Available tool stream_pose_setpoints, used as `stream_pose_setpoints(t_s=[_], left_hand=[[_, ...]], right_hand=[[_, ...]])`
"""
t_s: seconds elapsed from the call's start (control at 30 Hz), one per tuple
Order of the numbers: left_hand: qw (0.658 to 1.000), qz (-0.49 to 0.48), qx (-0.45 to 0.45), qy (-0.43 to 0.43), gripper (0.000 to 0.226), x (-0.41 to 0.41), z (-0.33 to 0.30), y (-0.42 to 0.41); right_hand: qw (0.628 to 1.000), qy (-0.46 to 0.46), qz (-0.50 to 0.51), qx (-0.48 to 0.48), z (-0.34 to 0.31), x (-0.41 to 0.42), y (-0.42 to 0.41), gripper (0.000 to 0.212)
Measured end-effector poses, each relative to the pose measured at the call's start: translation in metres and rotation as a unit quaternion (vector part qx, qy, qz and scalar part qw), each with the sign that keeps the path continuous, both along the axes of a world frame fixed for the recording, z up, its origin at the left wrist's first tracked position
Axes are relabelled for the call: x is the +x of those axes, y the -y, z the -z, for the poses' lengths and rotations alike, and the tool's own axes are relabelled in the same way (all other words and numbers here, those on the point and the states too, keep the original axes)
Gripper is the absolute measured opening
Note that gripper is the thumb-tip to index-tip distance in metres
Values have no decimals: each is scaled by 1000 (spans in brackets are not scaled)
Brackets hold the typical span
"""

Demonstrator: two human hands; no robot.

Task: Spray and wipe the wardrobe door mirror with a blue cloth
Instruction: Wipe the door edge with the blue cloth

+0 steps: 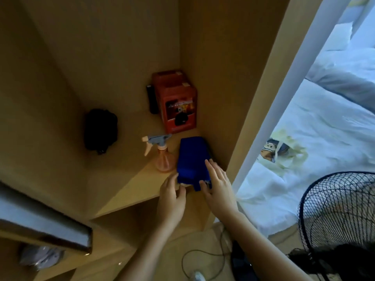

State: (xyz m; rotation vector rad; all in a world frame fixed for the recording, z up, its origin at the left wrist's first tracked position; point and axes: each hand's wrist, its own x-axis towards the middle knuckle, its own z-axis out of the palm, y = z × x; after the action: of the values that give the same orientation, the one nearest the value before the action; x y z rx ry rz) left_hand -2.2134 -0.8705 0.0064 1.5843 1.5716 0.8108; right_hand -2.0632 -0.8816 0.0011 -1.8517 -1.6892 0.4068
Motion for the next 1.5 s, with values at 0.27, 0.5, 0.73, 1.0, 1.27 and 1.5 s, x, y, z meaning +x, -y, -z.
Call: stream_pose_setpoints(t_s=[0.27,0.5,0.73,1.0,1.27,1.5], left_hand=[[994,-71,-74,46,38,24,20,-40],[988,-98,-93,74,37,33,22,-63],[960,-120,-211,138,24,35,15,-82],[964,-73,-169,191,7,51,-29,-83],[985,31,-84,149,11,70,-53,-71],[988,-4,-21,152,17,46,-66,-72]], right_hand=[[997,24,-58,-43,19,-1,-38,74],[996,45,-58,-58,37,-1,-51,85],[995,80,-42,-35,45,-2,-53,89],[1000,14,13,-25,39,-6,-54,82],[966,-244,90,0,1,3,-58,69],[880,-458,121,-32,-52,21,-54,13]])
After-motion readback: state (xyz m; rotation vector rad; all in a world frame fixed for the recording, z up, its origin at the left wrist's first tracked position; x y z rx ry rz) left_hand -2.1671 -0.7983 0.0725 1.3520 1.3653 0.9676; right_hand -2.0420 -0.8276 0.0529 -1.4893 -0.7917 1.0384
